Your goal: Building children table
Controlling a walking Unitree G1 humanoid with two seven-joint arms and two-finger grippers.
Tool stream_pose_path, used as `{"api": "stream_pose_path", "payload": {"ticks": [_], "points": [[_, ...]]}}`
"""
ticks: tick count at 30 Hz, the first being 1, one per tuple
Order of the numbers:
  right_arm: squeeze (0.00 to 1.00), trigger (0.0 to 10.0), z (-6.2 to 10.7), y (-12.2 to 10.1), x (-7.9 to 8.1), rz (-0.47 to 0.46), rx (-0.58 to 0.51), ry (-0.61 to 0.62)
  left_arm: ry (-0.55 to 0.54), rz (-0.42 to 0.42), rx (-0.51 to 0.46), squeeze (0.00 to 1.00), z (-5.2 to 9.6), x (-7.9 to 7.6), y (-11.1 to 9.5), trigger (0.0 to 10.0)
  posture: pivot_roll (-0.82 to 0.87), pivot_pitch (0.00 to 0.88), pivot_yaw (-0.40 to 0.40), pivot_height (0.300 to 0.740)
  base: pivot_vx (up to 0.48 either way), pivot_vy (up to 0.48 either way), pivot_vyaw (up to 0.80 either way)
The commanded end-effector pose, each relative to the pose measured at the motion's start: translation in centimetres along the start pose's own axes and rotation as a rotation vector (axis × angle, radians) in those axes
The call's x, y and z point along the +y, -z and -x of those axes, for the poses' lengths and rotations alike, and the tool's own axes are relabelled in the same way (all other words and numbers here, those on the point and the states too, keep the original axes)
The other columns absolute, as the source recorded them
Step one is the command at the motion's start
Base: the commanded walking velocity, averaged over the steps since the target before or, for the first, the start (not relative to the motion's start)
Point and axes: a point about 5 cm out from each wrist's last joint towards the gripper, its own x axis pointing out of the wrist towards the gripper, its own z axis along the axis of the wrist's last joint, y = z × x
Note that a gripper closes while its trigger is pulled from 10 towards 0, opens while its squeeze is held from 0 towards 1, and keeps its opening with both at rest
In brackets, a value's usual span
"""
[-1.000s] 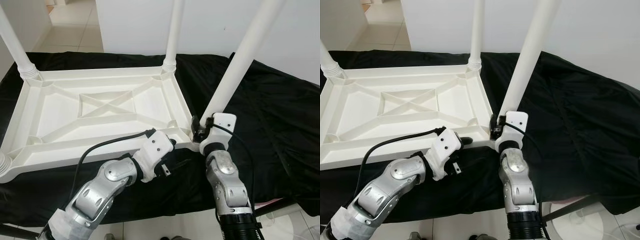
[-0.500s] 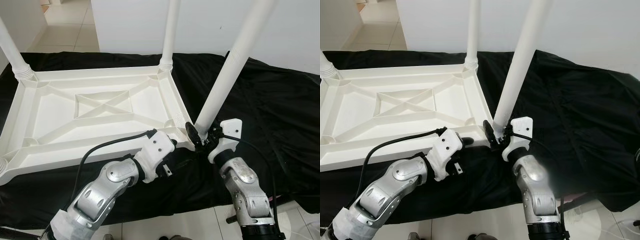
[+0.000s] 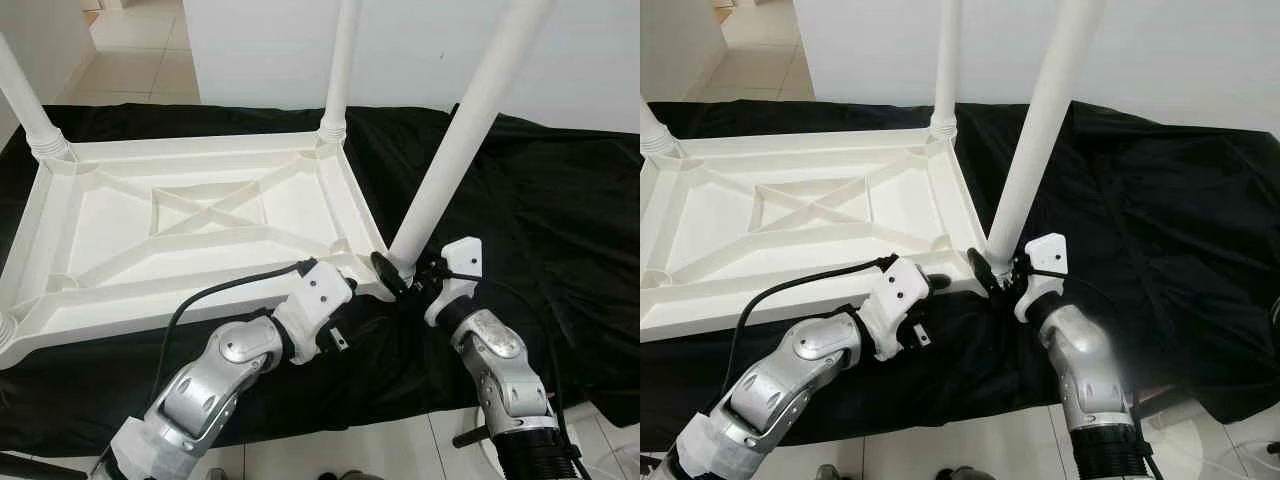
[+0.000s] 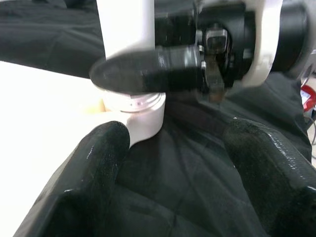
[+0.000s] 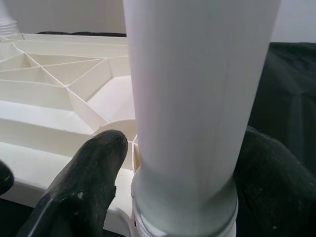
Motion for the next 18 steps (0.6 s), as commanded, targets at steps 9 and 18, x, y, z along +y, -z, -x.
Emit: {"api": "stream_pose_path", "payload": {"ticks": [9,18], "points": [[1.0,10.0,-0.6,0.0,-0.4,0.006,-0.042,-0.027,-0.047,0.023,-0.031,0.0,-0.3,2.3,0.2,10.0,-0.06,0.096,-0.048,0.74,0.0,0.0,0.0],[0.0,10.0,0.0,0.0,-1.2,0.024,-0.043,-0.07,0.071,0.026,-0.025,0.0,0.1,0.4,0.3,10.0,-0.07,0.103,-0.023,0.74,0.0,0.0,0.0]]}}
